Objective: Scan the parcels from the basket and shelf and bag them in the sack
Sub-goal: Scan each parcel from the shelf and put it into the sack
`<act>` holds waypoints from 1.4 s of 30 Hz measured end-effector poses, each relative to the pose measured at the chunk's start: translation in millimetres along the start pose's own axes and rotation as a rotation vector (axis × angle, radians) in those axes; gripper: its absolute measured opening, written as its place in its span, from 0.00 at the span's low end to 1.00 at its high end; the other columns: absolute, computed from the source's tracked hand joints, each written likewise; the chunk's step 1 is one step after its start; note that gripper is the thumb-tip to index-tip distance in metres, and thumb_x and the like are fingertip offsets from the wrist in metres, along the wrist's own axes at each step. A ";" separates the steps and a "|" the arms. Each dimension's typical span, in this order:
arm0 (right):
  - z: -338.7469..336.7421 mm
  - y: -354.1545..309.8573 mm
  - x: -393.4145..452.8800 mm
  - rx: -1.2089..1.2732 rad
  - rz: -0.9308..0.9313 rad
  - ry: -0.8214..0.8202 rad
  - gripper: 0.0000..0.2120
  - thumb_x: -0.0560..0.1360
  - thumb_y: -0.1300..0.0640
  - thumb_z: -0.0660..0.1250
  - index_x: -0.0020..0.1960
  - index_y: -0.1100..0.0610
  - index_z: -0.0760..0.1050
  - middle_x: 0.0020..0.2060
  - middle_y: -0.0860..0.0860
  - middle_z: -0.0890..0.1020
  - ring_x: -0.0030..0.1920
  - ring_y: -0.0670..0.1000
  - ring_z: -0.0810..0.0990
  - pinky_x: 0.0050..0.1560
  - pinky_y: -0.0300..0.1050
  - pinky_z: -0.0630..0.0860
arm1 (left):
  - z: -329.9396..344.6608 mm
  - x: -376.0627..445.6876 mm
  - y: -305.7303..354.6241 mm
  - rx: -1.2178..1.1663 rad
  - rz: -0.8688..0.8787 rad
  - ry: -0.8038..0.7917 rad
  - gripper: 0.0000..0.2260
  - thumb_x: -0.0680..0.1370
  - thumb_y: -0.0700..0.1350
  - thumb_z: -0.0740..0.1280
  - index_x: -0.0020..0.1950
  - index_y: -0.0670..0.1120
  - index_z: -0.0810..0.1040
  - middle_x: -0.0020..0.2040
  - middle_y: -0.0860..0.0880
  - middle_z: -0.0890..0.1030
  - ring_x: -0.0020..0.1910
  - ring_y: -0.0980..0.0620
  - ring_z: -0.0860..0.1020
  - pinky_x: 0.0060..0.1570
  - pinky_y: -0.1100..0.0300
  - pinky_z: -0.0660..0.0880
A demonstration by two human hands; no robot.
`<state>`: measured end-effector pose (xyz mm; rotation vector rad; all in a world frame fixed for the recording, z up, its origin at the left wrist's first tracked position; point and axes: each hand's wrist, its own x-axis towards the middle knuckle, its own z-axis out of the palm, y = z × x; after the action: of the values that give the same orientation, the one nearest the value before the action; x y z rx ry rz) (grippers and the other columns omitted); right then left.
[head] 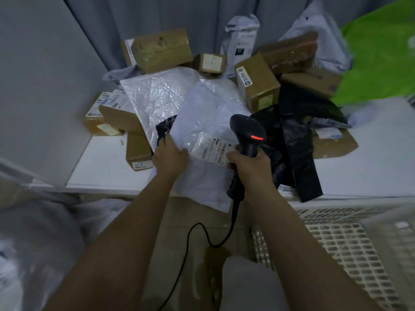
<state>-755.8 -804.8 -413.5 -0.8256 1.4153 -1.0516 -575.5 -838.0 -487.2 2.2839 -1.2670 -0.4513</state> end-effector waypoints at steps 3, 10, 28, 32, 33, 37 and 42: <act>0.5 2.2 4.1 -0.013 -0.010 -0.015 0.08 0.73 0.67 0.69 0.42 0.57 0.72 0.32 0.54 0.75 0.27 0.45 0.75 0.24 0.36 0.67 | 3.7 7.8 1.9 0.054 -0.071 0.076 0.30 0.75 0.61 0.67 0.66 0.40 0.68 0.65 0.37 0.73 0.66 0.36 0.68 0.64 0.44 0.64; -0.7 8.2 3.0 -0.067 -0.028 -0.007 0.07 0.72 0.68 0.68 0.42 0.60 0.72 0.33 0.55 0.76 0.30 0.48 0.75 0.26 0.38 0.69 | -21.3 11.2 23.5 -0.272 0.197 0.238 0.08 0.79 0.45 0.65 0.44 0.43 0.70 0.42 0.46 0.74 0.45 0.45 0.75 0.38 0.58 0.58; 40.6 -6.1 -96.7 0.127 -0.087 -0.109 0.09 0.70 0.58 0.76 0.47 0.55 0.79 0.38 0.54 0.82 0.39 0.53 0.79 0.45 0.51 0.78 | -231.1 -152.6 -58.0 -0.822 0.105 0.347 0.07 0.80 0.41 0.65 0.45 0.50 0.70 0.37 0.51 0.78 0.28 0.65 0.75 0.31 0.70 0.72; 52.4 -3.0 -122.0 0.039 -0.125 -0.256 0.09 0.70 0.64 0.75 0.47 0.57 0.78 0.44 0.54 0.83 0.41 0.51 0.81 0.48 0.45 0.78 | -246.8 -195.9 -97.1 -0.923 -0.009 0.345 0.03 0.80 0.40 0.64 0.50 0.46 0.71 0.40 0.53 0.79 0.31 0.66 0.78 0.32 0.71 0.74; 56.4 -1.0 -126.9 0.003 -0.117 -0.293 0.09 0.70 0.66 0.74 0.45 0.55 0.77 0.43 0.54 0.82 0.39 0.50 0.80 0.45 0.44 0.78 | -247.9 -201.2 -106.2 -0.963 -0.041 0.344 0.02 0.80 0.40 0.64 0.51 0.46 0.71 0.41 0.52 0.80 0.33 0.64 0.79 0.33 0.70 0.74; 68.6 1.1 -140.9 -0.162 -0.235 -0.320 0.10 0.70 0.68 0.73 0.44 0.55 0.76 0.39 0.52 0.81 0.37 0.49 0.78 0.44 0.43 0.76 | -238.2 -210.2 -144.0 -0.882 -0.232 0.326 0.08 0.80 0.43 0.64 0.57 0.49 0.70 0.49 0.52 0.78 0.45 0.54 0.79 0.38 0.60 0.75; 72.8 7.0 -147.8 -0.402 -0.486 -0.473 0.10 0.71 0.67 0.72 0.50 0.59 0.77 0.39 0.49 0.81 0.39 0.44 0.77 0.39 0.32 0.74 | -216.0 -209.1 -182.0 -0.685 -0.319 0.259 0.30 0.79 0.43 0.67 0.77 0.48 0.56 0.74 0.45 0.64 0.69 0.43 0.68 0.64 0.41 0.70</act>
<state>-665.3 -676.2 -364.0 -1.6539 1.0471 -0.8454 -448.5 -522.2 -399.7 1.8626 -0.5040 -0.5697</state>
